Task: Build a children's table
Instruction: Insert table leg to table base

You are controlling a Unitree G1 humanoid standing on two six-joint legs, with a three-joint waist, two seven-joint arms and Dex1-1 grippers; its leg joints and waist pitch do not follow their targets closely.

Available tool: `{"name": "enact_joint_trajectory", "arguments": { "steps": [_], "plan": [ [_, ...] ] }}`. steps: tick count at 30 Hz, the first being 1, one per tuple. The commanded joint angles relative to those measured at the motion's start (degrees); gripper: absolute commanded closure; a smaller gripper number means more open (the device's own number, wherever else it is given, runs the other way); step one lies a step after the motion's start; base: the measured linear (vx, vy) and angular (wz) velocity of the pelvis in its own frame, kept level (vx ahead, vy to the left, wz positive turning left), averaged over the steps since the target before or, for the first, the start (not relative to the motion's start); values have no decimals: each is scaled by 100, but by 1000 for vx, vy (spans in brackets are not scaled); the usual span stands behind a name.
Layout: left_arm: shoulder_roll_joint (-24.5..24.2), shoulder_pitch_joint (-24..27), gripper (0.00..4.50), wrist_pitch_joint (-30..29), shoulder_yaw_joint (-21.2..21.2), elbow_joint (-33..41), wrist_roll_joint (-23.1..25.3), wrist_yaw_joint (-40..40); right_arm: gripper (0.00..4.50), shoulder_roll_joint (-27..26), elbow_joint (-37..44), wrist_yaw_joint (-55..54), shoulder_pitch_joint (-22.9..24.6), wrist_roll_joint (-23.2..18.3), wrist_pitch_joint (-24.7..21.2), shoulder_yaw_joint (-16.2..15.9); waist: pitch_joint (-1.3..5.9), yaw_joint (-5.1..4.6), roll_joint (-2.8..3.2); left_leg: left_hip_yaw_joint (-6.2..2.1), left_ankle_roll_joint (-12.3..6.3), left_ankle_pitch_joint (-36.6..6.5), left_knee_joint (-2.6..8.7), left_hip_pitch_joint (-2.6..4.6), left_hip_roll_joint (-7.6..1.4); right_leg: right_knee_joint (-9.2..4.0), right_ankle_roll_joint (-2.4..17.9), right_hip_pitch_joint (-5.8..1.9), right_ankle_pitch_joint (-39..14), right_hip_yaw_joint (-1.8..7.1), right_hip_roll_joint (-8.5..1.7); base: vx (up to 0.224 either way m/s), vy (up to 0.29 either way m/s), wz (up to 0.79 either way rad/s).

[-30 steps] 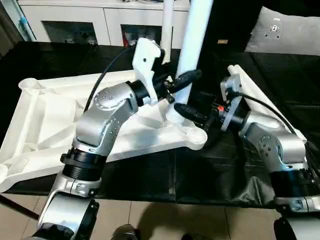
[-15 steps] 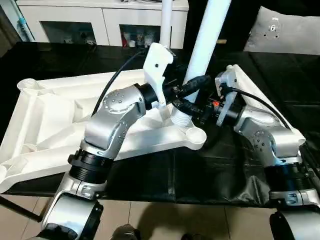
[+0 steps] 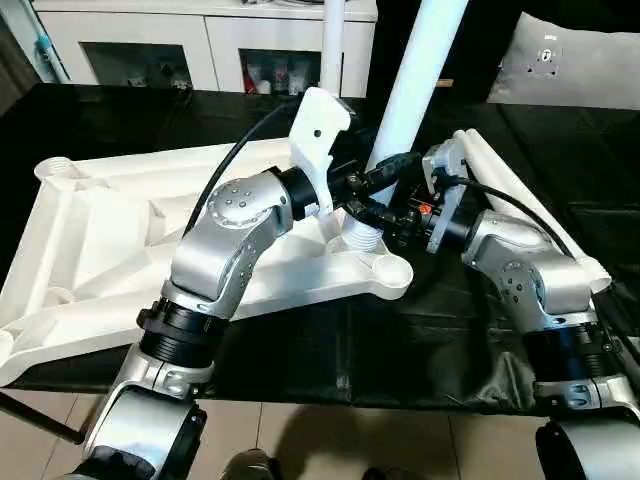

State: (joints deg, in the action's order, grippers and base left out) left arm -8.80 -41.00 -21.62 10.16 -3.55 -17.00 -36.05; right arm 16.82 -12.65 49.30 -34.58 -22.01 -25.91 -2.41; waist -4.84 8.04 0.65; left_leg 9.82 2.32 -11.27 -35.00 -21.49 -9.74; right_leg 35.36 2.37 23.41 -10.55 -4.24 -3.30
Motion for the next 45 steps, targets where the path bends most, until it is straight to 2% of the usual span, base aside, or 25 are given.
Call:
{"name": "enact_joint_trajectory", "arguments": {
  "steps": [1,3,6,7,8,12,13,14,18,21,25,28,29,30,31,32,33,34,35,36,39,41,42,43,45],
  "plan": [
    [15,48,262,-109,93,172,-33,-102,251,26,-90,-42,-80,25,-24,83,513,-27,-57,-109,-392,-82,335,50,-332,-316,1131,-375,-437,325,-536,0,0,0],
    [16,59,262,-214,73,206,-47,-56,257,35,-106,-53,-80,36,-30,77,514,-26,-56,-108,-391,-78,333,49,-330,-315,1142,-376,-425,325,-539,0,0,0],
    [132,45,262,-441,-131,260,-376,-47,258,24,-116,-108,-80,-29,-163,126,515,-19,-47,-111,-394,-69,330,43,-326,-312,1167,-382,-418,323,-540,0,0,0],
    [157,47,206,-521,-174,296,-492,-81,259,21,-106,-106,-73,-51,-191,132,513,-25,-53,-108,-397,-71,331,44,-324,-313,1181,-382,-402,322,-535,0,0,0],
    [190,66,192,-606,-211,356,-645,-148,259,11,-97,-109,-62,-56,-167,131,514,-21,-49,-105,-391,-76,328,46,-324,-309,1190,-380,-400,322,-537,0,0,0],
    [349,145,183,-799,-383,522,-1106,-269,259,-67,-76,-279,-35,-13,-54,152,512,-15,-46,-108,-389,-116,329,38,-331,-314,1259,-379,-377,320,-539,0,0,0],
    [349,145,171,-799,-383,522,-1106,-269,259,-67,-76,-279,-35,-13,-54,152,512,-17,-46,-108,-387,-121,331,41,-329,-312,1249,-378,-390,319,-536,0,0,0],
    [508,192,158,-893,-581,611,-1485,-289,259,-108,-35,-294,-11,-28,-14,150,506,-19,-33,-110,-381,-164,336,53,-332,-327,1221,-372,-477,316,-533,0,0,0],
    [684,224,132,-1061,-779,708,-1842,-289,261,-113,-10,-223,-5,-63,-67,119,503,-15,-47,-104,-369,-197,337,44,-329,-338,1227,-382,-539,320,-532,0,0,0],
    [835,227,94,-1225,-954,747,-2139,-196,261,-92,4,-189,-4,-70,-109,98,498,-19,-59,-97,-383,-176,329,36,-317,-338,1234,-389,-518,323,-527,0,0,0],
    [925,264,59,-1353,-1222,766,-2518,-79,261,-141,17,-359,25,-126,-75,216,488,-25,-68,-96,-399,-189,334,41,-312,-359,1154,-381,-642,323,-515,0,0,0],
    [838,295,49,-1259,-1241,757,-2383,-44,261,-147,85,-413,91,-158,-68,284,492,-29,-68,-105,-413,-164,338,38,-317,-354,1089,-382,-660,322,-513,0,0,0],
    [648,351,46,-1192,-1261,756,-2217,-40,261,-131,191,-519,201,-157,-68,353,481,-31,-76,-106,-419,-149,344,46,-318,-369,1033,-373,-703,323,-508,0,0,0],
    [538,387,44,-1194,-1267,774,-2157,-63,261,-121,255,-581,257,-154,-80,388,477,-41,-45,-110,-405,-154,346,41,-315,-370,966,-371,-725,325,-502,0,0,0],
    [418,432,44,-1210,-1263,805,-2075,-91,261,-107,327,-658,313,-144,-102,425,481,-56,-51,-110,-381,-152,350,47,-311,-365,936,-377,-709,324,-500,0,0,0],
    [282,485,44,-1195,-1221,826,-1948,-131,261,-89,395,-754,367,-121,-136,463,461,-56,2,-123,-365,-157,360,51,-321,-373,917,-356,-730,325,-500,0,0,0],
    [156,534,44,-1192,-1178,849,-1847,-159,261,-72,455,-845,413,-99,-170,495,463,-86,-12,-118,-326,-203,367,63,-319,-383,893,-351,-764,319,-481,0,0,0],
    [-21,613,44,-1139,-1101,861,-1669,-205,261,-28,556,-1018,484,-29,-267,532,435,-108,19,-126,-279,-261,382,56,-319,-398,859,-348,-797,319,-469,0,0,0],
    [-350,772,44,-1082,-936,852,-1385,-271,261,53,791,-1330,649,58,-543,621,451,-114,17,-128,-257,-248,379,75,-319,-388,845,-349,-771,321,-470,0,0,0],
    [-350,772,44,-1082,-936,852,-1385,-271,261,53,791,-1330,649,58,-543,621,430,-114,80,-147,-224,-263,390,72,-320,-380,825,-341,-776,322,-467,0,0,0],
    [-775,1028,44,-974,-588,808,-930,-343,261,124,1219,-1494,966,35,-704,752,428,-173,64,-127,-113,-495,410,88,-314,-405,825,-348,-882,326,-470,0,0,0],
    [-1020,1165,44,-821,-262,735,-570,-401,261,176,1465,-1525,1153,-4,-782,766,420,-193,63,-133,-109,-518,417,74,-315,-407,810,-353,-885,327,-476,0,0,0],
    [-1020,1165,44,-821,-262,735,-570,-401,261,176,1465,-1525,1153,-4,-782,766,419,-192,60,-136,-124,-513,420,76,-313,-423,788,-352,-903,328,-474,0,0,0],
    [-1297,1298,44,-510,220,603,2,-490,261,217,1657,-1519,1331,-44,-833,724,400,-212,28,-137,-140,-531,432,70,-313,-454,788,-344,-999,329,-478,0,0,0],
    [-1430,1362,44,-343,485,528,300,-537,261,231,1746,-1517,1420,-43,-805,682,397,-227,46,-138,-128,-599,437,77,-319,-446,704,-340,-1114,340,-487,0,0,0]
  ]
}}
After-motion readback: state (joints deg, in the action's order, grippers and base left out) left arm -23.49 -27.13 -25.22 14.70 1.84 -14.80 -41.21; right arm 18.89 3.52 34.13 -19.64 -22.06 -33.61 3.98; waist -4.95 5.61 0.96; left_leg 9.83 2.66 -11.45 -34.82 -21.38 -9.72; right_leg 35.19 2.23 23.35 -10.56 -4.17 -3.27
